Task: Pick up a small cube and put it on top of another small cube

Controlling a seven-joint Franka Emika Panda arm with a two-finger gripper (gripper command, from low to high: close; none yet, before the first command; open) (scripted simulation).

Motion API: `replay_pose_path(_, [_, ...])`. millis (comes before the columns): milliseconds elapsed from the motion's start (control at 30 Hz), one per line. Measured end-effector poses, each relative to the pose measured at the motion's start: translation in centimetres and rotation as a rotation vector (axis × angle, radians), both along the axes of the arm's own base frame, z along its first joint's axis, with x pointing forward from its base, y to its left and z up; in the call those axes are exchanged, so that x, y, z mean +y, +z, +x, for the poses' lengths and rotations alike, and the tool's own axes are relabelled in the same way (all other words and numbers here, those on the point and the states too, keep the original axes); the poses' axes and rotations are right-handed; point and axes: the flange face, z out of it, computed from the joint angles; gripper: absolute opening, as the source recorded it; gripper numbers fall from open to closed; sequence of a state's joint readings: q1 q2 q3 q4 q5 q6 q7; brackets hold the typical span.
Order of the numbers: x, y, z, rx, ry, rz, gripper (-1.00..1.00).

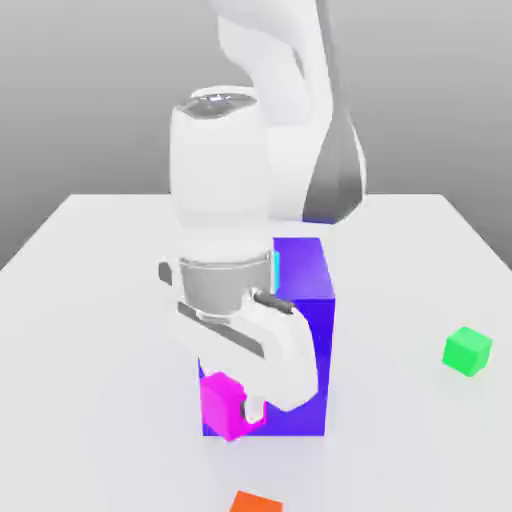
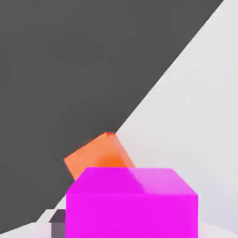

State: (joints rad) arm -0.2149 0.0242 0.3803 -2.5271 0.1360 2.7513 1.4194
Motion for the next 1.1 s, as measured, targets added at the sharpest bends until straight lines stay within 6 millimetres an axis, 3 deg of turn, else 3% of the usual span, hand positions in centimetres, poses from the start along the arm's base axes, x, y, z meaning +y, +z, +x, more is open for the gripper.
replay_pose_path(100, [8.6, 0.4, -2.8, -0.001, 0.250, -0.012, -1.00])
replay_pose_path(167, [13.3, 0.4, -5.5, 0.005, 0.399, -0.024, -1.00])
replay_pose_path(267, [17.7, 0.1, -9.0, 0.017, 0.571, -0.048, -1.00])
replay_pose_path(367, [22.7, -0.5, -14.2, 0.031, 0.781, -0.077, -1.00])
replay_pose_path(500, [27.7, -1.7, -21.9, 0.050, 1.055, -0.126, -1.00])
replay_pose_path(533, [28.1, -2.3, -23.5, 0.063, 1.102, -0.143, -1.00])
replay_pose_path(600, [26.9, -3.7, -24.4, 0.102, 1.102, -0.176, -1.00])
replay_pose_path(867, [26.8, -5.4, -24.0, 0.104, 1.089, -0.190, -1.00])
replay_pose_path(1100, [26.8, -8.1, -24.1, 0.105, 1.090, -0.189, -1.00])
